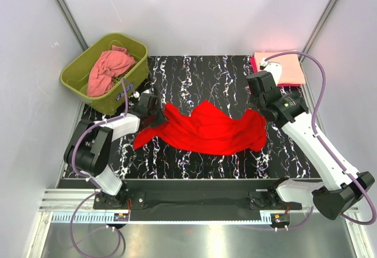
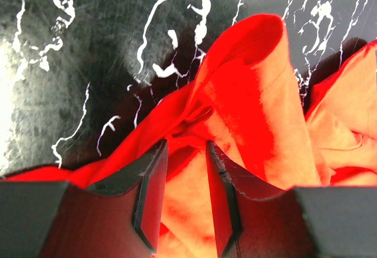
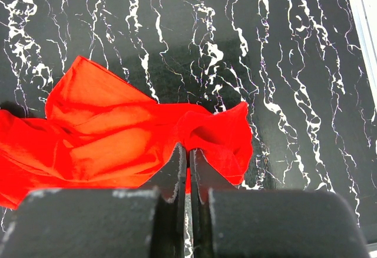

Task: Fold and stack the t-shirts
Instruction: Flatten the tshirt out

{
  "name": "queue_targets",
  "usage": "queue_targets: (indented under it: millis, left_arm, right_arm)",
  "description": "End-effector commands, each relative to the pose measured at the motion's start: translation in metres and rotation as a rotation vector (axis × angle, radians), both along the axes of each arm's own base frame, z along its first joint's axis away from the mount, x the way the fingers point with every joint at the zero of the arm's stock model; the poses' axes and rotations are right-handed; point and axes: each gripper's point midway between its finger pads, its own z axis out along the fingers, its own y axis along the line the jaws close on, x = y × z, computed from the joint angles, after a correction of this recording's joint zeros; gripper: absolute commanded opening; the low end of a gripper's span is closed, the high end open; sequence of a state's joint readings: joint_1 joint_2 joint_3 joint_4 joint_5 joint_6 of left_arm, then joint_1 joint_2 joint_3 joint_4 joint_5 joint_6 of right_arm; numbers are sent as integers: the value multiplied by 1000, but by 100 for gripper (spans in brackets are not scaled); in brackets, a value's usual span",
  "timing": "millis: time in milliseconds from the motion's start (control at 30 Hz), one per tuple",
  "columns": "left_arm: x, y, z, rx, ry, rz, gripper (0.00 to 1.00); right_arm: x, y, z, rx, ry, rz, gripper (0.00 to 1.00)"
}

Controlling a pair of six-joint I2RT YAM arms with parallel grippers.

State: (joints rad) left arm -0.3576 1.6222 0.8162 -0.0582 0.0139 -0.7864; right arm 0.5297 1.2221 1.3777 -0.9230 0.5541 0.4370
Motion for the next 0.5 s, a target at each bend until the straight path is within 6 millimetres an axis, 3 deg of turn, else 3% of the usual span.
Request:
queue_targets:
  millis: [0,233,467]
  left_arm:
    - [28,-3,19,-9,-87,20,38]
    - [33,-4,19,-2,-88,19,37]
    - [37,-4,17,5,-87,21,22]
  right_arm:
    - [5,3,3,10,-22,14,0]
    - [8,5,0,8,-17,18,0]
    - [10,6,-4,4,-9,22,0]
